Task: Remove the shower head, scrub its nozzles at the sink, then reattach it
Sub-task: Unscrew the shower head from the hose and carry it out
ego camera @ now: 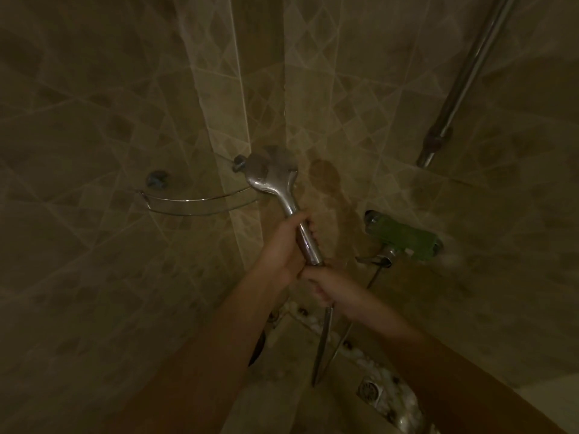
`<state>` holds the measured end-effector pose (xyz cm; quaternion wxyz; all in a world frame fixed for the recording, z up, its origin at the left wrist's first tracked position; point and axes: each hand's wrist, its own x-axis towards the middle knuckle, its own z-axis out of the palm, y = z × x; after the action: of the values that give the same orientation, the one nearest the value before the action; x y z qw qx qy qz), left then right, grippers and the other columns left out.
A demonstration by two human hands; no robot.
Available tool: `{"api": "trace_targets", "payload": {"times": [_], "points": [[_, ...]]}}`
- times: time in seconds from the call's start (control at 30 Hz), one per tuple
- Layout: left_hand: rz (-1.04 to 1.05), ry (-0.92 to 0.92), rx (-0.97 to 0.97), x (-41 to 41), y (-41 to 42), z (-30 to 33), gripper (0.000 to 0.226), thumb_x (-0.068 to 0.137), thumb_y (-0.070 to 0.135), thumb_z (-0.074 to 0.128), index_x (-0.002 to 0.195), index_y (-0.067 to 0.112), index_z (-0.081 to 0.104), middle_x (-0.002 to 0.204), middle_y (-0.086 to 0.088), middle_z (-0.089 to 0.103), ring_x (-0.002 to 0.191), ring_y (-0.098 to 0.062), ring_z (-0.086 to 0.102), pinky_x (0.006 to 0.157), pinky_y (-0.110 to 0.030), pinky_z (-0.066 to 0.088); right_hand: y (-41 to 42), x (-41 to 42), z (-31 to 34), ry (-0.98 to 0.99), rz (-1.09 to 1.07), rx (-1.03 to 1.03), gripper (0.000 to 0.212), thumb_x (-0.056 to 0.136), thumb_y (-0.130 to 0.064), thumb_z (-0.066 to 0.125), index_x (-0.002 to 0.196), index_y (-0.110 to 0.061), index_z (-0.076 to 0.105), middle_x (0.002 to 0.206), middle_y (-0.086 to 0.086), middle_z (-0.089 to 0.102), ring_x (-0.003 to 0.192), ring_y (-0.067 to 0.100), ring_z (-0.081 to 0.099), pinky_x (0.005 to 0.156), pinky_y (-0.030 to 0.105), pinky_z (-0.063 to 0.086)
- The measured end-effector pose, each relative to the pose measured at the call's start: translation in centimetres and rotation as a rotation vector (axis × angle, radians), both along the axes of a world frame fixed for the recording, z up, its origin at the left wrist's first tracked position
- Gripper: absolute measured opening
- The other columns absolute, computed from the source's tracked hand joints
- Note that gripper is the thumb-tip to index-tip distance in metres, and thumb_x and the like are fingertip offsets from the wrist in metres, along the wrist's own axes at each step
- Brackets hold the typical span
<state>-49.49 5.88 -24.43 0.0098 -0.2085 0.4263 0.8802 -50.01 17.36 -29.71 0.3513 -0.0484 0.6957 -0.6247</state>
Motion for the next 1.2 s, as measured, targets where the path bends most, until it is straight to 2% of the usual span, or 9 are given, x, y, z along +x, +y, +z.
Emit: {"api": "trace_targets", "payload": {"times": [0.07,0.2,0.33,0.53,0.77,0.93,1.0,1.1,1.2], "points": [[-0.064,0.029,0.052,0.5,-0.5,0.0,0.004,0.085,0.017,0.072,0.086,0.013,0.073,0.089,-0.008,0.067,0.077,-0.017,0.066,0.077,-0.032,0.054,0.6,-0.1,-0.1,-0.073,0.029,-0.053,0.023,0.081,-0.011,0.058,0.065,-0.021,0.044,0.045,-0.007,0.033,0.034,0.007,0.025,0.034,0.016,0.017],[-0.169,0.136,0.201,1.5,-1.3,-1.3,0.055,0.086,0.024,0.066,0.138,0.011,0.057,0.134,-0.017,0.069,0.124,-0.027,0.066,0.091,-0.039,0.058,1.9,-0.4,0.3,-0.201,0.148,-0.126,0.043,0.086,-0.007,0.052,0.049,-0.027,0.042,0.046,-0.008,0.025,0.035,0.005,0.019,0.033,0.018,0.014],[-0.209,0.257,0.046,1.7,-2.0,-2.4,0.047,0.098,0.016,0.061,0.142,0.001,0.053,0.141,-0.021,0.065,0.133,-0.029,0.062,0.098,-0.036,0.058,2.3,-0.3,0.6,-0.168,0.182,-0.08,0.053,0.092,-0.006,0.049,0.044,-0.027,0.04,0.045,-0.007,0.023,0.035,0.006,0.018,0.036,0.021,0.01],[-0.154,0.295,-0.144,1.4,-2.3,-3.2,0.024,0.088,0.019,0.081,0.11,0.011,0.078,0.117,-0.016,0.078,0.116,-0.028,0.073,0.087,-0.031,0.06,2.1,-0.4,0.5,-0.036,0.094,-0.016,0.026,0.075,-0.014,0.059,0.057,-0.02,0.041,0.049,-0.001,0.03,0.037,0.01,0.023,0.037,0.018,0.015],[0.075,0.242,-0.563,0.8,-1.2,-2.7,0.039,0.059,0.046,0.098,0.086,0.035,0.07,0.086,0.004,0.075,0.085,-0.017,0.076,0.072,-0.034,0.062,1.8,0.0,0.0,0.078,0.061,0.001,0.02,0.069,-0.018,0.06,0.057,-0.02,0.045,0.047,0.001,0.036,0.037,0.013,0.029,0.037,0.02,0.02],[0.085,0.178,-0.14,-0.2,0.2,-1.5,0.019,0.065,0.025,0.083,0.082,0.024,0.076,0.086,-0.002,0.076,0.088,-0.018,0.075,0.083,-0.034,0.06,0.4,0.3,1.1,-0.11,0.173,-0.092,0.028,0.069,-0.013,0.057,0.048,-0.026,0.043,0.046,-0.004,0.028,0.035,0.009,0.021,0.037,0.015,0.017],[0.044,0.191,-0.03,-0.4,0.4,-1.0,0.01,0.084,0.023,0.081,0.086,0.023,0.072,0.079,-0.006,0.075,0.077,-0.02,0.075,0.07,-0.031,0.061,0.1,0.1,1.4,-0.081,0.175,-0.082,0.03,0.068,-0.013,0.057,0.045,-0.026,0.041,0.046,-0.004,0.027,0.036,0.009,0.02,0.038,0.016,0.014],[0.076,0.142,-0.062,-0.2,0.5,-0.7,0.024,0.091,0.03,0.08,0.081,0.022,0.059,0.053,0.004,0.051,0.044,-0.01,0.051,0.047,-0.025,0.047,0.1,0.1,1.3,-0.008,0.147,-0.047,0.029,0.065,-0.012,0.056,0.044,-0.026,0.041,0.045,-0.001,0.03,0.036,0.011,0.023,0.04,0.019,0.014],[0.141,0.122,-0.17,-0.1,0.8,-0.4,0.038,0.092,0.04,0.078,0.072,0.022,0.051,0.052,0.004,0.043,0.044,-0.01,0.042,0.046,-0.025,0.041,0.0,-0.1,0.7,0.079,0.094,-0.004,0.029,0.07,-0.011,0.058,0.048,-0.022,0.045,0.043,0.0,0.036,0.034,0.013,0.03,0.037,0.019,0.019]]}}
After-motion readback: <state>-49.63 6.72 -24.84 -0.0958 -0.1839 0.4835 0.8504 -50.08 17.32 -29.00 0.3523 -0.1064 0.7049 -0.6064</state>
